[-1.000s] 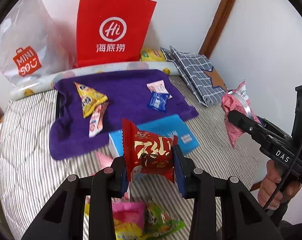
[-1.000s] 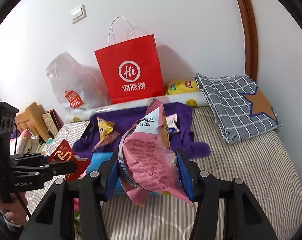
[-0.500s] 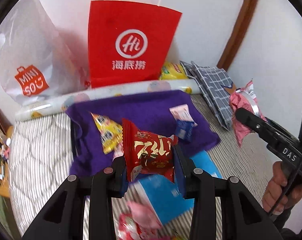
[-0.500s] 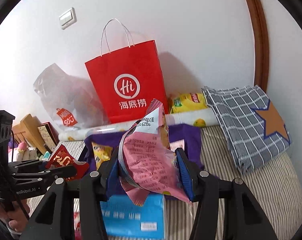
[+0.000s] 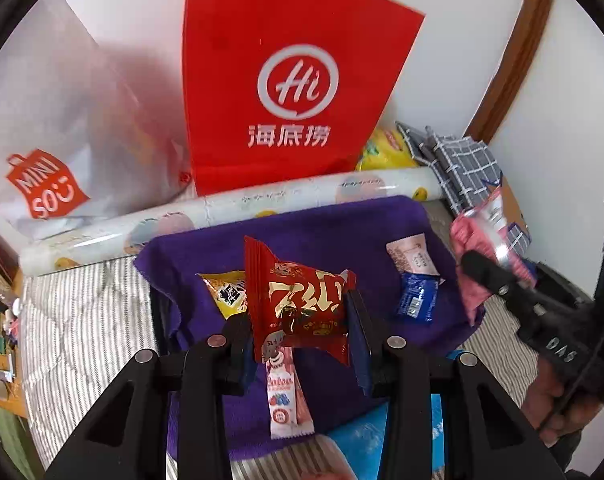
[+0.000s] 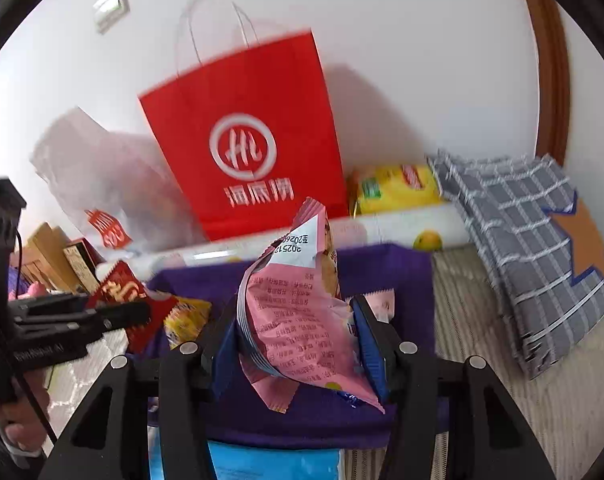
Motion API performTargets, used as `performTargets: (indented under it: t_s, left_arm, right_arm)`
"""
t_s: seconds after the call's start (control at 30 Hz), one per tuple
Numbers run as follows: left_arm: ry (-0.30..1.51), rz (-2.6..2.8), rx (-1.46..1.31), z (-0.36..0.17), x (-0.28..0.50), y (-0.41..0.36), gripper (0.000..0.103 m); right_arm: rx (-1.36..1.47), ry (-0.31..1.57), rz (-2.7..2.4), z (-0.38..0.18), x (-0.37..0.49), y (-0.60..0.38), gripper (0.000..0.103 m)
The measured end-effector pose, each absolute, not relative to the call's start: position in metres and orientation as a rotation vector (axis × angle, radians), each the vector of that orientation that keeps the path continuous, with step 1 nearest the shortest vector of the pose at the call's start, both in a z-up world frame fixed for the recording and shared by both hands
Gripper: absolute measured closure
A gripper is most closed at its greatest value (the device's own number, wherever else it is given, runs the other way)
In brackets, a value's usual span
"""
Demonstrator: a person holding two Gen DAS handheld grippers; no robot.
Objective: Organize snacks
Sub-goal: 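Lift the red packet and pink chip bag and carry them over the purple towel, then lower both packets onto the purple towel and open both grippers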
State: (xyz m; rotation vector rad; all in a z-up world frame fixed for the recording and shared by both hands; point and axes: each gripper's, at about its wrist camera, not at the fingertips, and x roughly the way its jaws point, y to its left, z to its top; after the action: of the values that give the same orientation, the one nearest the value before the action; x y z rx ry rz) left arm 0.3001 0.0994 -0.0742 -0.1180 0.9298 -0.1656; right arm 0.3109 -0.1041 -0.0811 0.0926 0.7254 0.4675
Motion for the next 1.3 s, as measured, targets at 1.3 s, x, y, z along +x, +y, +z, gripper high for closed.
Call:
performTargets:
  t_s: [1.3]
  left_arm:
    - [1.006, -0.212, -0.123, -0.117, 0.320, 0.101, 0.053]
  right_arm:
    - [0.044, 0.754, 0.414, -0.120, 0.319, -0.100, 0.037]
